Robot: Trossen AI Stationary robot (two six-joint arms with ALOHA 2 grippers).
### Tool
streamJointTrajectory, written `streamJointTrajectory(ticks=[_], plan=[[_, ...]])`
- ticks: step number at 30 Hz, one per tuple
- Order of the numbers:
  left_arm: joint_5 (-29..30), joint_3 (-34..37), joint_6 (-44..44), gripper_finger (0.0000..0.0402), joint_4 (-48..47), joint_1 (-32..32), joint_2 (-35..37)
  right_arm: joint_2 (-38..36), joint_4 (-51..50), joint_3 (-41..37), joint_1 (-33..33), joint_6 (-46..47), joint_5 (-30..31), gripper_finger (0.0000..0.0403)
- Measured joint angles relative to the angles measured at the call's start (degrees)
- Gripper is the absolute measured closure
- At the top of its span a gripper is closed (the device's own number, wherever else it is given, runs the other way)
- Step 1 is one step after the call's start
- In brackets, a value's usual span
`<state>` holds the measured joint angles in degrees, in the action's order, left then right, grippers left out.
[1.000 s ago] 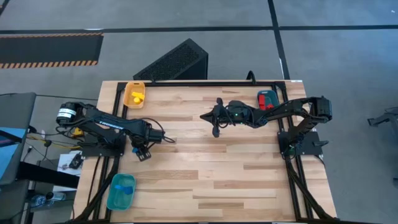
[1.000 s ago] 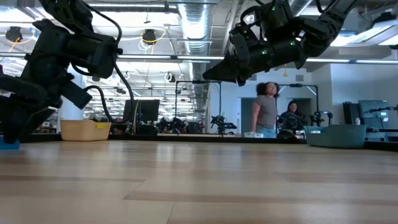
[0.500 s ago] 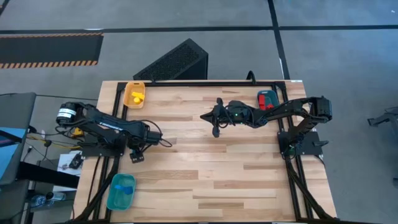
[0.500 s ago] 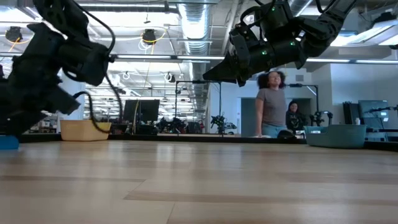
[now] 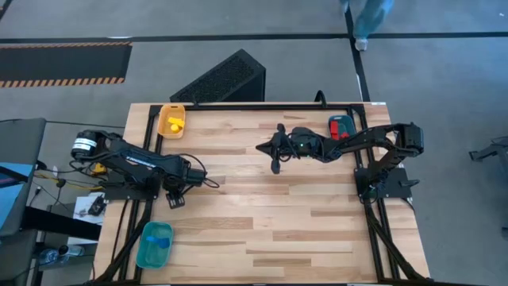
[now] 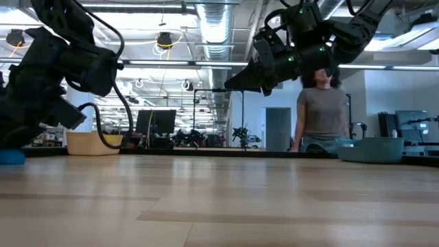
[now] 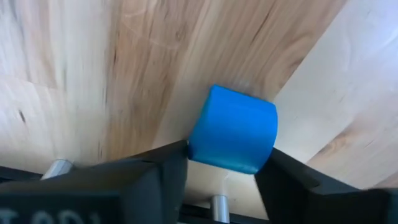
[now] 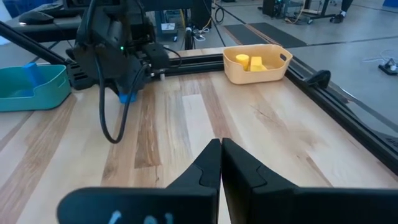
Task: Sort & place blocks by color
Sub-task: Put the blue block into the green bin
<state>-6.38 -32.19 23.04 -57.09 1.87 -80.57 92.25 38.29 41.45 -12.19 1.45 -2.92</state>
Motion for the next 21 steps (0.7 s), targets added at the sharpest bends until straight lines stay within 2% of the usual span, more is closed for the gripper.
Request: streamJointTrajectory(ticks=[4,10,16,21], plan=[[0.34,-0.12,0.14,0.0298,-0.12,-0.02,0.08,0.02,0.02,0.00,0.13,0.02,0.00,0.0368],[1.44,-0.24,2.11,0.0300,-0.25,0.20,0.51,0.02,0.01,0.00,0.17,0.93,-0.01,0.0368],[11.54,-4.86,4.24,0.0289,-0.95,3.98,0.68,0.02,0.33,0.00,0.17,2.49,-0.02,0.0368],[7.37,-10.25,3.15,0.0295,-7.69,9.82,1.03,0.02,0.55,0.00,0.20,3.06,-0.04,0.0368]])
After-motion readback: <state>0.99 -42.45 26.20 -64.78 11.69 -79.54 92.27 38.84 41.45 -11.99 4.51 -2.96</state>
